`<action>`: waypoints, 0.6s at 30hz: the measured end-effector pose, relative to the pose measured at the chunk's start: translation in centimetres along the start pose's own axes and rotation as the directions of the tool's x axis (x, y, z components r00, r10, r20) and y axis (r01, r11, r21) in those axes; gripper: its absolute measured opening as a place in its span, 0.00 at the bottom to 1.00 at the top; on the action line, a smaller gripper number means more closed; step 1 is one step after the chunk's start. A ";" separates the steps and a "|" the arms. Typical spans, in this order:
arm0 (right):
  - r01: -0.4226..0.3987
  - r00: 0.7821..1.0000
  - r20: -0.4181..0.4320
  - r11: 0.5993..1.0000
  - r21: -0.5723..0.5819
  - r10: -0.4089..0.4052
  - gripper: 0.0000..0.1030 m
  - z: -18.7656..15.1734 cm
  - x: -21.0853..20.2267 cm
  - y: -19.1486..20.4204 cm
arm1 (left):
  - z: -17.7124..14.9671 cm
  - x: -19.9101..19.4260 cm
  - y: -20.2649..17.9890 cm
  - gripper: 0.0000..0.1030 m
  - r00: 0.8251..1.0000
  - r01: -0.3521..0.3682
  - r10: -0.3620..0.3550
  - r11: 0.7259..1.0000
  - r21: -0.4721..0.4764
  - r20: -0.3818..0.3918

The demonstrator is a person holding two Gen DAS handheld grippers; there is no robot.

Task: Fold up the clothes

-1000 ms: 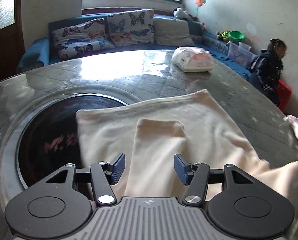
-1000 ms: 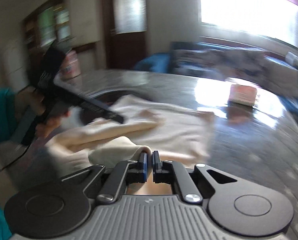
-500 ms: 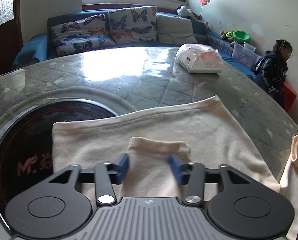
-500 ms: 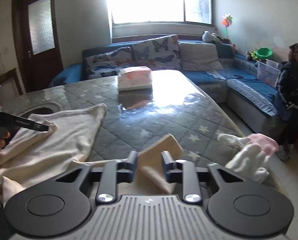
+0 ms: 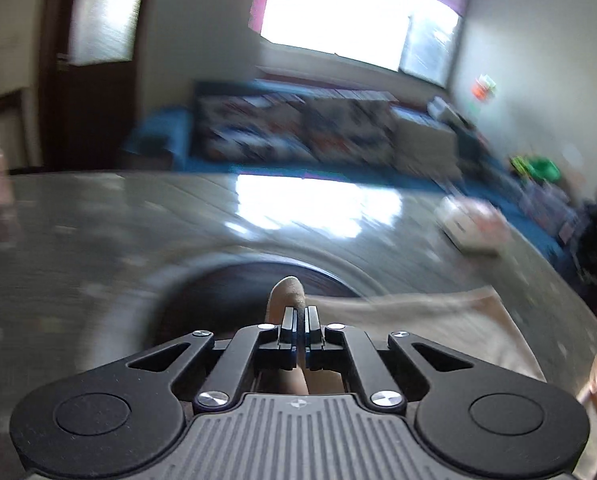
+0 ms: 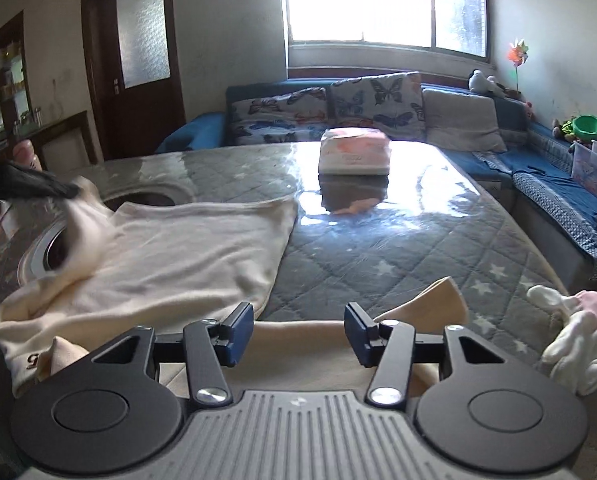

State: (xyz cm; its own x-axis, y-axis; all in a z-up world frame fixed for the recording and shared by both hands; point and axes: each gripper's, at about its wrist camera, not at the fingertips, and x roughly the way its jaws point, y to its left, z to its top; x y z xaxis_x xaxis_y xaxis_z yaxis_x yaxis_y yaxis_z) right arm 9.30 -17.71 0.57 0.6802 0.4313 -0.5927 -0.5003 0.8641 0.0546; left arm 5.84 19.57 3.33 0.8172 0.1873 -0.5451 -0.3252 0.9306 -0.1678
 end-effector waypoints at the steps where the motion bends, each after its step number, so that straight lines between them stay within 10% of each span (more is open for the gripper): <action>1: -0.004 1.000 -0.004 1.000 -0.004 0.004 0.52 -0.1 0.1 0.2 | 0.1 -1.3 1.2 0.04 0.999 -0.038 0.039 0.999 -0.019 0.025; 7: -0.047 0.999 -0.025 0.998 -0.042 0.046 0.53 -0.4 0.5 1.7 | -1.2 -7.9 6.7 0.04 0.961 -0.253 0.259 0.965 -0.068 0.101; 18: -0.322 0.945 -0.136 0.924 -0.208 0.299 0.55 -0.5 -0.9 7.0 | -7.1 -7.3 10.7 0.11 0.915 -0.398 0.390 0.915 -0.063 -0.105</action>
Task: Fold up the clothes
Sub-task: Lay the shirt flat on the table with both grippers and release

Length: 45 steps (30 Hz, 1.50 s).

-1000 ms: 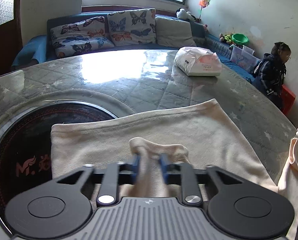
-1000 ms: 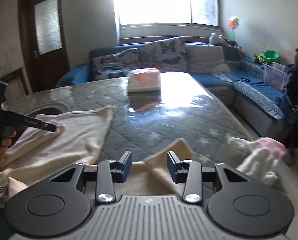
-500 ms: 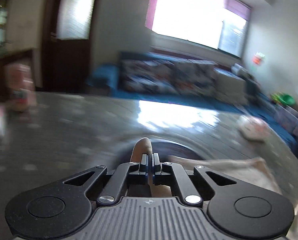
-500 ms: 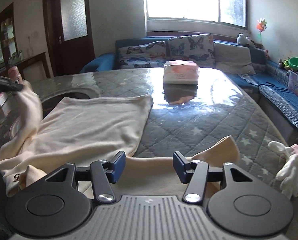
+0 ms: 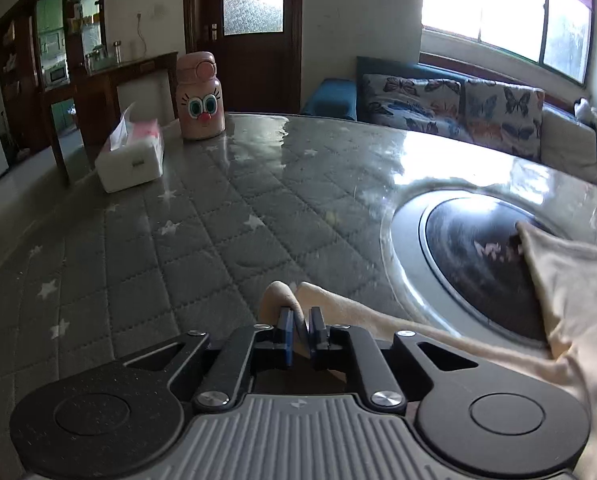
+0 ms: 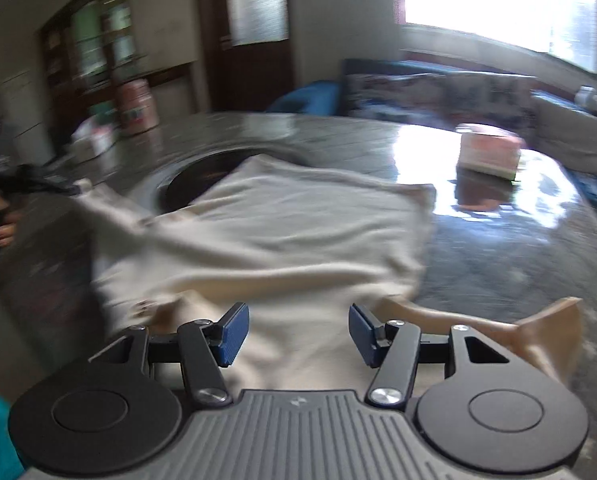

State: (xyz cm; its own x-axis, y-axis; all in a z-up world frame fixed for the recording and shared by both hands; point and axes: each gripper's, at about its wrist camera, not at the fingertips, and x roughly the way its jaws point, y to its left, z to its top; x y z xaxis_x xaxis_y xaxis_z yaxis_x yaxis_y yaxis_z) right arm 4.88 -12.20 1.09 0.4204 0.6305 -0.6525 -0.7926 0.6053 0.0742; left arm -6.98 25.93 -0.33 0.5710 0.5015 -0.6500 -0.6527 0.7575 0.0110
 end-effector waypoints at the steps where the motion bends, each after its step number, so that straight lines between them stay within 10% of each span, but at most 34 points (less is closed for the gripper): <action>1: -0.028 1.000 -0.012 0.999 -0.023 0.028 0.55 -0.1 -0.1 0.7 | -0.1 -0.4 -0.2 0.15 1.000 0.002 -0.002 1.000 0.013 0.007; 7: -0.131 0.988 -0.098 0.981 -0.145 0.118 0.56 -0.9 0.0 4.1 | -1.9 -4.6 -3.6 0.34 0.970 0.241 -0.245 0.954 0.179 0.001; 15: -0.108 0.990 -0.124 0.946 -0.307 0.073 0.50 -2.5 0.7 6.4 | -7.2 -9.9 -11.9 0.54 0.744 0.649 -0.643 0.625 0.434 -0.185; 21: -0.068 0.995 -0.090 0.927 -0.368 0.037 0.29 -2.9 1.3 7.0 | -9.5 -10.6 -15.6 0.58 0.709 0.660 -0.666 0.510 0.551 -0.233; 25: -0.065 0.997 -0.058 0.936 -0.347 0.047 0.05 -2.3 0.7 6.4 | -10.4 -10.0 -16.8 0.55 0.732 0.609 -0.644 0.471 0.639 -0.223; 29: -0.072 0.997 -0.043 0.935 -0.348 0.060 0.03 -1.6 -0.6 6.0 | -10.2 -9.2 -17.0 0.15 0.734 0.606 -0.638 0.459 0.649 -0.233; 32: -0.101 0.994 -0.068 0.932 -0.349 0.083 0.03 -1.4 -1.6 5.8 | -9.8 -9.6 -16.6 0.07 0.706 0.636 -0.659 0.427 0.643 -0.260; 37: -0.185 0.977 -0.168 0.914 -0.361 0.131 0.03 -2.5 -2.0 5.9 | -10.4 -10.2 -15.7 0.07 0.666 0.681 -0.668 0.364 0.635 -0.332; 45: -0.154 0.986 -0.092 0.966 -0.206 0.138 0.13 -0.8 -3.5 2.1 | -7.1 -11.2 -14.0 0.23 0.626 0.701 -0.732 0.378 0.605 -0.268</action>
State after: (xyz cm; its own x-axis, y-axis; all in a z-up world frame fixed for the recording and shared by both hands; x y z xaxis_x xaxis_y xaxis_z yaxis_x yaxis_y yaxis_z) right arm 1.35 -13.52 2.96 0.2649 0.6603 -0.7027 -0.9217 0.3875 0.0167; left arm -7.74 6.73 1.39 0.7023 -0.3528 -0.6183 0.4545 0.8907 0.0080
